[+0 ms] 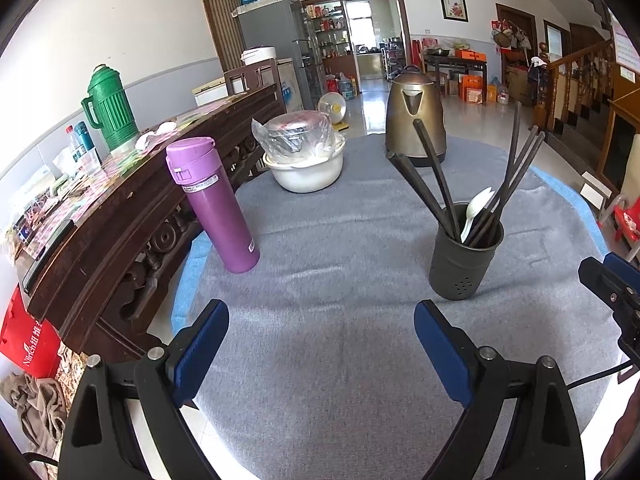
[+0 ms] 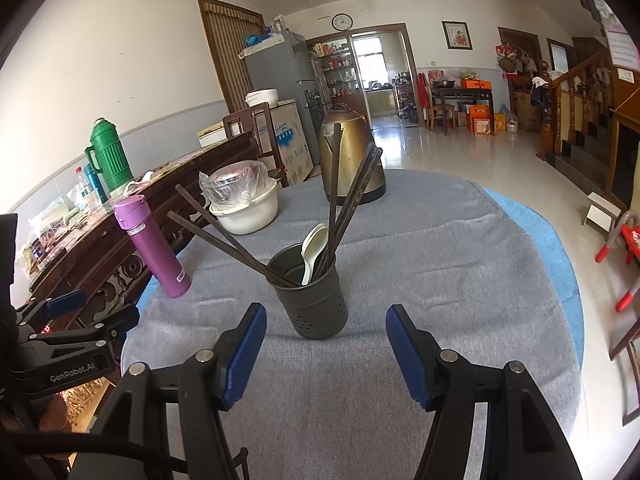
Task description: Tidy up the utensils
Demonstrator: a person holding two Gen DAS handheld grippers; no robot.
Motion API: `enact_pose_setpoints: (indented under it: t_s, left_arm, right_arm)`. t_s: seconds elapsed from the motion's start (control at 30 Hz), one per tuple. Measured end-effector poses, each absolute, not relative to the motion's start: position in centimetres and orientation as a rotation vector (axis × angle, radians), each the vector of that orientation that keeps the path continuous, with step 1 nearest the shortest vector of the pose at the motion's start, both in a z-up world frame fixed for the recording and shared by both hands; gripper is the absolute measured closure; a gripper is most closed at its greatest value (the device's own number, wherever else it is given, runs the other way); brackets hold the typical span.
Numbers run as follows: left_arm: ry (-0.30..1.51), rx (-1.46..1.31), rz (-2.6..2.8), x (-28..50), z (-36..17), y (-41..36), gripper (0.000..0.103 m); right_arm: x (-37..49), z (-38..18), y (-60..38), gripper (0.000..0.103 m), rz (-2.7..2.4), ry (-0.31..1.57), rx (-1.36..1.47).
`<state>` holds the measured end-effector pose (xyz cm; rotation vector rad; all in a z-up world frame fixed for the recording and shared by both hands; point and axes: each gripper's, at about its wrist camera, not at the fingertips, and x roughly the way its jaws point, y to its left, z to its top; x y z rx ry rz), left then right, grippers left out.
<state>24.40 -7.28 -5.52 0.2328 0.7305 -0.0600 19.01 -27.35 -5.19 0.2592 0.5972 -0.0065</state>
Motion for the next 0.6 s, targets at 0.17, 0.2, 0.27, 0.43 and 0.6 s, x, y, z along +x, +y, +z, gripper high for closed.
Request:
enact_pose_setpoints:
  t_s: [0.17, 0.2, 0.27, 0.43, 0.6]
  left_arm:
    - [0.736, 0.230, -0.051, 24.5, -5.8, -6.9, 0.009]
    - [0.737, 0.229, -0.050, 24.6, -5.9, -6.8, 0.009]
    - [0.739, 0.229, -0.049, 24.6, -6.0, -6.6, 0.009]
    - [0.738, 0.221, -0.040, 24.7, -6.1, -6.0, 0.009]
    - [0.738, 0.216, -0.034, 24.7, -6.2, -5.6, 0.009]
  right_arm:
    - [19.2, -5.3, -27.0, 0.037, -0.002, 0.605, 0.251]
    - [19.2, -5.3, -26.9, 0.037, -0.001, 0.606, 0.249]
    - [19.3, -5.3, -26.7, 0.037, 0.000, 0.606, 0.245]
    - [19.4, -5.1, -26.1, 0.037, 0.004, 0.605, 0.233]
    - [19.6, -5.1, -25.6, 0.037, 0.006, 0.610, 0.225]
